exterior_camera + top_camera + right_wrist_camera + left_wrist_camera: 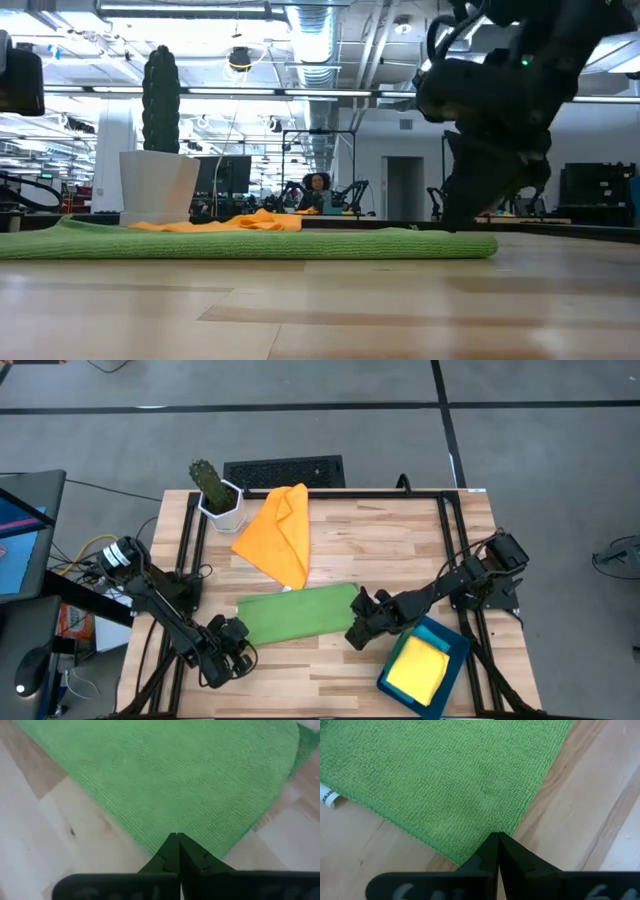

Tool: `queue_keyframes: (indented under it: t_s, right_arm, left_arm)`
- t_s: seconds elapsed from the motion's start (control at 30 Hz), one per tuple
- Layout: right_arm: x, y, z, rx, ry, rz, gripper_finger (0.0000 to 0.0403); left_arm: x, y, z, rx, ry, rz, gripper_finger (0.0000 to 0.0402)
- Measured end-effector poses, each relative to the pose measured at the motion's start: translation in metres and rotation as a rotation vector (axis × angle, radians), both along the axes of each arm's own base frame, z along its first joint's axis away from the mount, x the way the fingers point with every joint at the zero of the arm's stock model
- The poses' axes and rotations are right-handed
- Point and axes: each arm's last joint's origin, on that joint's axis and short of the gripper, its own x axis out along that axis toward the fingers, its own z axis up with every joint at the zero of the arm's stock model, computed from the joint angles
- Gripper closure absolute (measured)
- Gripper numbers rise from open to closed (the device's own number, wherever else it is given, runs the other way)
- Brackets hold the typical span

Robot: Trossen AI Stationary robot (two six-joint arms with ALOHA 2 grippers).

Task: Fold microfiber towels
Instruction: Fold the green microfiber towel

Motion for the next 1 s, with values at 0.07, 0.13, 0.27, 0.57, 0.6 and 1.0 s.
queue_keyframes:
  t_s: [0.07,0.13,0.27,0.57,0.6,1.0]
  right_arm:
    - [0.002,0.003,0.004,0.002,-0.008,0.005,0.0388]
    - [0.006,0.007,0.009,0.013,-0.034,0.012,0.0384]
    - [0.0,0.009,0.004,0.007,0.008,0.004,0.038]
    - [-0.012,0.011,0.001,-0.017,0.102,-0.039,0.0384]
    - [-0.011,0.011,0.0,-0.018,0.102,-0.04,0.0381]
    - [-0.014,0.011,0.037,-0.064,0.035,-0.05,0.0381]
  left_arm:
    - [0.0,0.0,0.0,0.007,0.004,-0.006,0.0401]
    - [-0.001,0.001,0.0,0.009,0.009,-0.007,0.0401]
    - [-0.001,0.001,-0.001,0.017,0.017,-0.012,0.0401]
    - [-0.001,0.002,-0.001,0.047,0.006,-0.036,0.0401]
    - [-0.001,0.002,-0.001,0.052,0.007,-0.043,0.0401]
    - [0.0,0.002,-0.001,0.093,-0.023,-0.077,0.0396]
